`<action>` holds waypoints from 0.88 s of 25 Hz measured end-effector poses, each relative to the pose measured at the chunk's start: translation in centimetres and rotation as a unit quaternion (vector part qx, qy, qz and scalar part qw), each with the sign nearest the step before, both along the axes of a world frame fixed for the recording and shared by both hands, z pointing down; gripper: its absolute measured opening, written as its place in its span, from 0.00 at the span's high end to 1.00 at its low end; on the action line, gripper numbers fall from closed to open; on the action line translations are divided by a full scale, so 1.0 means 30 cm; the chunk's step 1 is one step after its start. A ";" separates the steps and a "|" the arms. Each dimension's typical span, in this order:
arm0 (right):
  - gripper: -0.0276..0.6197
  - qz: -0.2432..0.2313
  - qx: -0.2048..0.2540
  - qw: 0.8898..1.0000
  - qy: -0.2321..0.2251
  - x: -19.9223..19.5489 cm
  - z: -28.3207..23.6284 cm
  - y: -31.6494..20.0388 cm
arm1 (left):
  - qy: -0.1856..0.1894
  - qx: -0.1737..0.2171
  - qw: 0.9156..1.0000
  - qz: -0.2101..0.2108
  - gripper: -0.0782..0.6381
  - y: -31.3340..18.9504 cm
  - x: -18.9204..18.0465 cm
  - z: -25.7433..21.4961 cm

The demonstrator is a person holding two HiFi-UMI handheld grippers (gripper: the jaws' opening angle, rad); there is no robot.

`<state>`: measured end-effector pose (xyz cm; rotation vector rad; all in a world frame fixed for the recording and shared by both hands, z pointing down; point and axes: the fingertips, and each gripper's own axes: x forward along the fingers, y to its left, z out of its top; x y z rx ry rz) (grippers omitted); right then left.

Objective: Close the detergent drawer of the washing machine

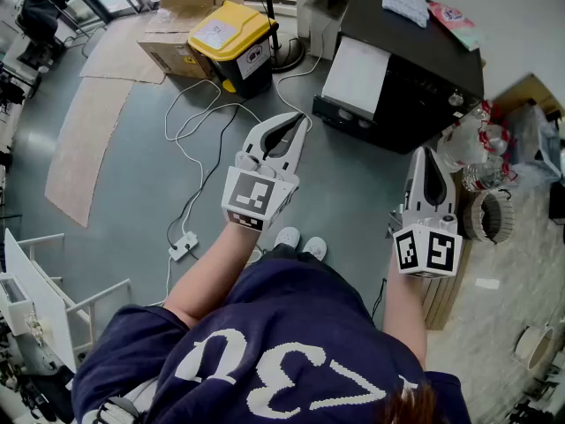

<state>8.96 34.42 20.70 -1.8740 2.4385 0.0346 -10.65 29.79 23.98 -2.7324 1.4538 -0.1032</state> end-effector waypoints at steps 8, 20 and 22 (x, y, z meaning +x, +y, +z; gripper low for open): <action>0.94 0.001 0.006 1.000 0.003 0.042 -0.004 0.002 | -0.017 -0.014 1.000 -0.008 0.86 -0.002 0.026 0.018; 0.93 -0.008 0.014 1.000 -0.021 0.131 0.018 -0.043 | -0.017 -0.012 0.999 -0.037 0.86 -0.036 0.061 0.030; 0.93 -0.012 0.011 1.000 -0.024 0.122 0.025 -0.062 | -0.017 -0.015 0.999 -0.037 0.86 -0.052 0.060 0.038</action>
